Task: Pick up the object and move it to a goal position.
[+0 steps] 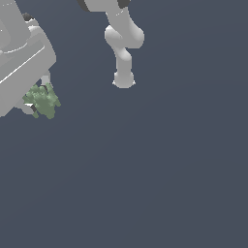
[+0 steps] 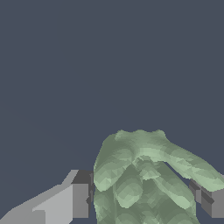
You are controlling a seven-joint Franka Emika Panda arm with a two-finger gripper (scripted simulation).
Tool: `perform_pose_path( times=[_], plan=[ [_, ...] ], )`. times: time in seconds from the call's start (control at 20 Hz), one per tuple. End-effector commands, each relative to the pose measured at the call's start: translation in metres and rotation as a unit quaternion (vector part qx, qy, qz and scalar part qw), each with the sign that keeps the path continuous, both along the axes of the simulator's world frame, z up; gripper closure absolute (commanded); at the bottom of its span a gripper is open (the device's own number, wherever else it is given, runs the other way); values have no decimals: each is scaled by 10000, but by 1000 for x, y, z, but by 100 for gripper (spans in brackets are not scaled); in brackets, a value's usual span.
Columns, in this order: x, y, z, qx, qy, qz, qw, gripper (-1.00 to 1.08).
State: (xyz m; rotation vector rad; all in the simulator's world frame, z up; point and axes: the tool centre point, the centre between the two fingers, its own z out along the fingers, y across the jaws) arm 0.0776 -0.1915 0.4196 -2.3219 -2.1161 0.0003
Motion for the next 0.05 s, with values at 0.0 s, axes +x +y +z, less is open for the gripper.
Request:
perform_pose_path(
  times=[0.0],
  plan=[
    [0,0,1,-1,-1,1,10000,108]
  ],
)
